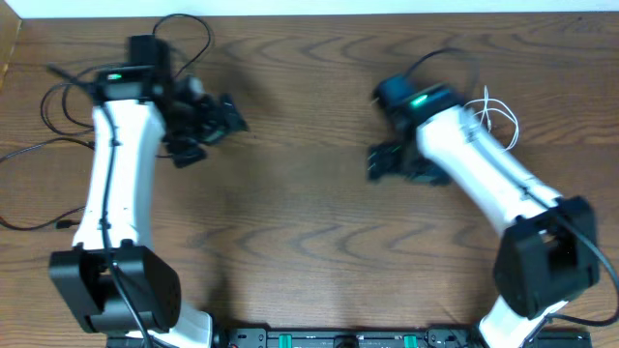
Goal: Untangle cables
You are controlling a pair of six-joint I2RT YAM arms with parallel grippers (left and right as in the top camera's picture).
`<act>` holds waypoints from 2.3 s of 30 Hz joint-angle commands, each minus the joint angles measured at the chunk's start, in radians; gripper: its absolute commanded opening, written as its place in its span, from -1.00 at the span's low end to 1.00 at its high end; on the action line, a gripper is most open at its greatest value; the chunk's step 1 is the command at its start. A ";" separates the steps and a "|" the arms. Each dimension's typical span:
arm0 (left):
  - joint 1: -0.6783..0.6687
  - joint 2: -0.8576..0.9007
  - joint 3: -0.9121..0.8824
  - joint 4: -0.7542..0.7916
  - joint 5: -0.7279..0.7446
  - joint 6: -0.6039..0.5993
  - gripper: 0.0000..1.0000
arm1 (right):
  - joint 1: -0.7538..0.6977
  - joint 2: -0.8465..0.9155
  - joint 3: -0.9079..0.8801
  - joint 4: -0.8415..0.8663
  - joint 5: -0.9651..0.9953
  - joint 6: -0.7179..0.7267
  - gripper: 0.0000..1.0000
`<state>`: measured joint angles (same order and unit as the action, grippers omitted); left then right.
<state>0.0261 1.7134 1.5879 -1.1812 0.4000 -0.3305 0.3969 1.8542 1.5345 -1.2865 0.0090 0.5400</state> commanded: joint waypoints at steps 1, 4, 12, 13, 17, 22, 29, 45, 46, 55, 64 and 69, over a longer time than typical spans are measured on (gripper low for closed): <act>-0.108 0.005 -0.021 -0.007 -0.101 0.031 0.97 | -0.136 -0.018 0.095 -0.044 0.053 -0.071 0.98; -0.192 0.005 -0.028 -0.007 -0.174 0.030 0.97 | -0.248 -0.018 0.127 -0.040 0.054 -0.085 0.99; -0.322 0.005 -0.029 -0.015 -0.236 0.030 0.96 | -0.480 -0.018 0.059 0.162 0.011 -0.081 0.98; -0.330 0.005 -0.029 -0.028 -0.236 0.030 0.96 | -0.493 -0.018 0.037 0.195 0.011 -0.081 0.99; -0.356 0.005 -0.029 -0.105 -0.236 0.030 0.96 | -0.507 -0.018 -0.047 0.323 0.007 -0.081 0.98; -0.364 0.005 -0.029 -0.118 -0.236 0.030 0.96 | -0.500 -0.018 -0.148 0.507 0.007 -0.082 0.96; -0.364 0.005 -0.029 -0.116 -0.237 0.030 0.96 | -0.500 -0.018 -0.248 0.732 0.011 -0.085 0.39; -0.364 0.005 -0.029 -0.116 -0.237 0.030 0.95 | -0.500 -0.018 -0.316 0.900 0.007 -0.085 -0.38; -0.364 0.005 -0.029 -0.116 -0.237 0.030 0.96 | -0.500 -0.018 -0.316 0.906 0.007 -0.085 -0.38; -0.364 0.005 -0.029 -0.116 -0.237 0.030 0.96 | -0.500 -0.018 -0.319 0.927 -0.001 -0.085 -0.98; -0.364 0.005 -0.029 -0.116 -0.236 0.030 0.96 | -0.507 -0.205 -0.284 0.939 -0.418 0.015 -0.97; -0.364 0.005 -0.029 -0.116 -0.237 0.030 0.96 | -0.500 -0.384 -0.284 1.015 -0.600 0.205 -0.97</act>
<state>-0.3378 1.7134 1.5654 -1.2938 0.1768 -0.3134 -0.1062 1.5948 1.2247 -0.3088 -0.3893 0.5900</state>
